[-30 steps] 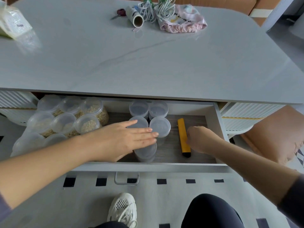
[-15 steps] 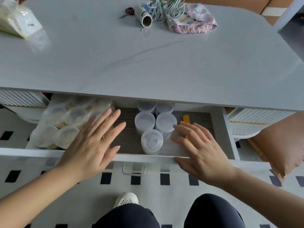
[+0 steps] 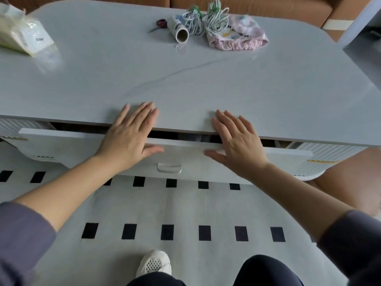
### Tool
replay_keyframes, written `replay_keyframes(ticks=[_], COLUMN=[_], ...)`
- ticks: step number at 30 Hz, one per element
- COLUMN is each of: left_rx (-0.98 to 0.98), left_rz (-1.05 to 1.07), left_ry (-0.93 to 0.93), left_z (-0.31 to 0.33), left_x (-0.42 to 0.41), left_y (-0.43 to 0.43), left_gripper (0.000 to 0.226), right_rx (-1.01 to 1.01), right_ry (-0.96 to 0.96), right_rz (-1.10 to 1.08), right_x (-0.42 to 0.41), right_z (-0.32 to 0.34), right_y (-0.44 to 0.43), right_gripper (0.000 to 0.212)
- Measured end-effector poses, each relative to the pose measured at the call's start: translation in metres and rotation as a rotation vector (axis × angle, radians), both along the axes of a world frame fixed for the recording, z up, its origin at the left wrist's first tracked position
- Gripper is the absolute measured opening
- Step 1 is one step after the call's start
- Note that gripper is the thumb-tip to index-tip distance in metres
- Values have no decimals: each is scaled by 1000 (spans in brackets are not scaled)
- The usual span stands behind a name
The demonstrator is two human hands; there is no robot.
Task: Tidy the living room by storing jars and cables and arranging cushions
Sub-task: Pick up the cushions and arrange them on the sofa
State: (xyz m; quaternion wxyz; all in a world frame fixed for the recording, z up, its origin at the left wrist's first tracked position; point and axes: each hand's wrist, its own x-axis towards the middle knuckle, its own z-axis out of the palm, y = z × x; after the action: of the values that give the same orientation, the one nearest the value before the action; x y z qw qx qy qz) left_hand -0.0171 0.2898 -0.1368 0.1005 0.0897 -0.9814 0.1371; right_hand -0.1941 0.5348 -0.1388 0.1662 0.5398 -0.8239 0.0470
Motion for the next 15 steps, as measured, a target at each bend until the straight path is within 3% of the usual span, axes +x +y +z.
replay_keyframes(ticks=[4,9,12,15], left_rx=[59,138,137,146], left_rz=[84,201,263,381], left_ry=[213,302,220,-41], left_z=[-5,-5,5,22], left_x=[-14,-26,-27,-28], left_y=[14,27,35,54], left_gripper=[74,63,63,79], right_rx=[-164,-238,-189,-125], right_ry=[78,145,106,-67], right_rz=[-45,-106,-103,-35], right_x=[-1,-4,-4,-7], right_z=[2,-1,4,15], right_y=[-18,-28,-28,-13], right_gripper=[49,45,45,45])
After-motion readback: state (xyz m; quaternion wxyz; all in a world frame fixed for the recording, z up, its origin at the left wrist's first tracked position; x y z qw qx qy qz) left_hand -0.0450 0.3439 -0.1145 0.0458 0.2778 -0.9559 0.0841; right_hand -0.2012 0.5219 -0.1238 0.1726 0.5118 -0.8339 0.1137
